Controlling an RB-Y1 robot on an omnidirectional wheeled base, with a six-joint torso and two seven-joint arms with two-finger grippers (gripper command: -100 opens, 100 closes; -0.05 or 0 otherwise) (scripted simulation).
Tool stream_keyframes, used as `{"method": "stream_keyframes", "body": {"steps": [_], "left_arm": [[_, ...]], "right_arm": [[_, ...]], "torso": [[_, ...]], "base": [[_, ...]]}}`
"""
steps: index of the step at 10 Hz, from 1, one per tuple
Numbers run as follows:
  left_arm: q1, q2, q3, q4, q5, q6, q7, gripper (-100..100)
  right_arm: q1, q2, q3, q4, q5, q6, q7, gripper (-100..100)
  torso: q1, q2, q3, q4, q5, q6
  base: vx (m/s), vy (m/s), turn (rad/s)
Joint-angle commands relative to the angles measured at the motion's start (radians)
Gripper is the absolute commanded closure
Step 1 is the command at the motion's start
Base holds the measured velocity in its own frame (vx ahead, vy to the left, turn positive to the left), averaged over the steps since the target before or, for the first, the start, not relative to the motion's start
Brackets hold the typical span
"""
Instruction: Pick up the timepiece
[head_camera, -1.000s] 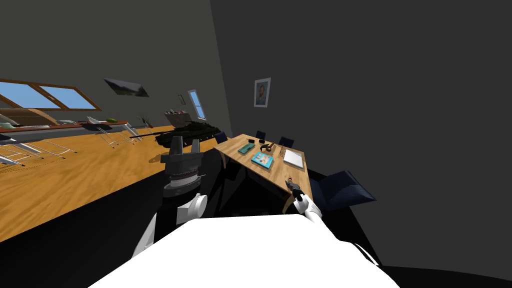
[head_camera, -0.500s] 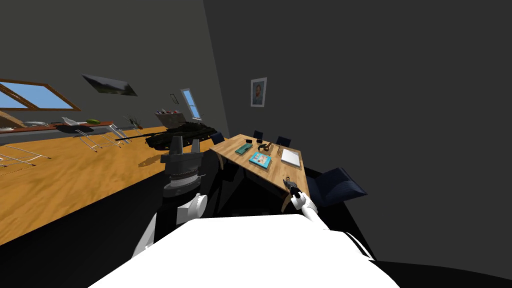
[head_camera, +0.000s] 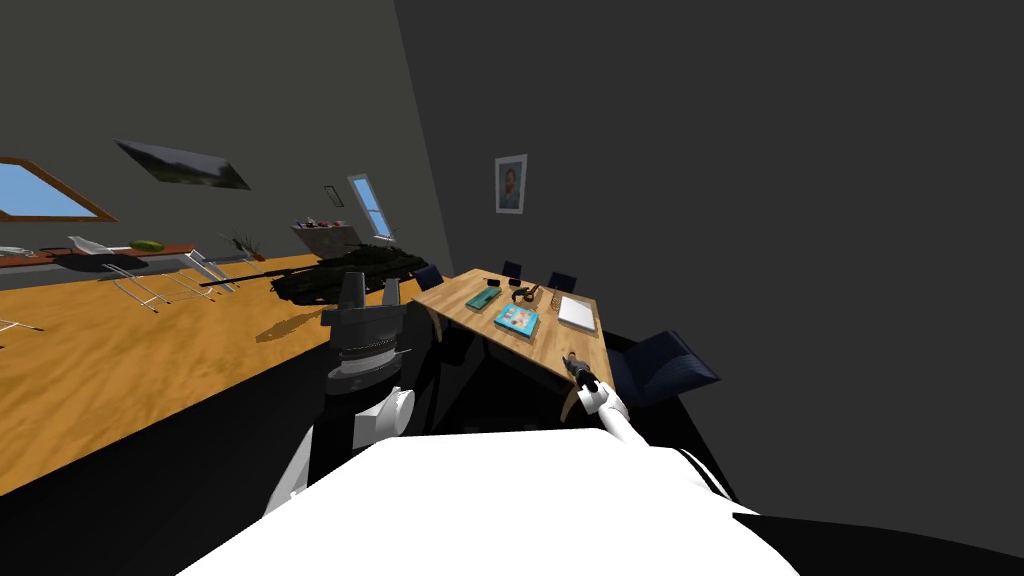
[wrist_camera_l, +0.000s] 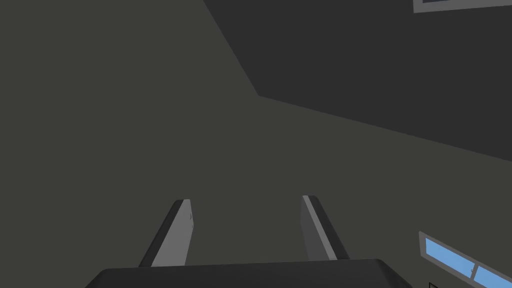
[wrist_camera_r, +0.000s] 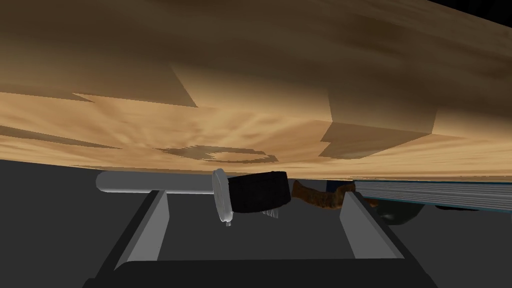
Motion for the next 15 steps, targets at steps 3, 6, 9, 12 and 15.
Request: {"method": "stream_keyframes", "body": {"steps": [3, 6, 9, 12, 15], "left_arm": [[0.0, 0.0, 0.0, 0.0, 0.0, 0.0, 0.0, 0], [0.0, 0.0, 0.0, 0.0, 0.0, 0.0, 0.0, 0], [0.0, 0.0, 0.0, 0.0, 0.0, 0.0, 0.0, 0], [0.0, 0.0, 0.0, 0.0, 0.0, 0.0, 0.0, 0], [0.0, 0.0, 0.0, 0.0, 0.0, 0.0, 0.0, 0]], "right_arm": [[-0.064, 0.006, 0.017, 0.086, -0.099, -0.034, 0.107, -100], [-0.094, 0.008, 0.025, 0.122, -0.16, -0.05, 0.174, -100], [-0.093, 0.007, 0.026, 0.123, -0.162, -0.048, 0.19, -100], [-0.093, 0.007, 0.025, 0.124, -0.163, -0.048, 0.193, 100], [-0.094, 0.007, 0.026, 0.123, -0.163, -0.049, 0.193, 0]], "torso": [[0.0, 0.0, 0.0, 0.0, 0.0, 0.0], [0.0, 0.0, 0.0, 0.0, 0.0, 0.0], [0.0, 0.0, 0.0, 0.0, 0.0, 0.0], [0.0, 0.001, 0.0, 0.0, 0.0, -0.001], [-0.002, 0.0, -0.001, -0.001, -0.001, 0.0]], "base": [[0.015, -0.002, -0.087], [0.011, 0.0, -0.06], [0.006, 0.001, -0.025], [0.0, 0.0, 0.0], [0.0, 0.0, 0.0]]}}
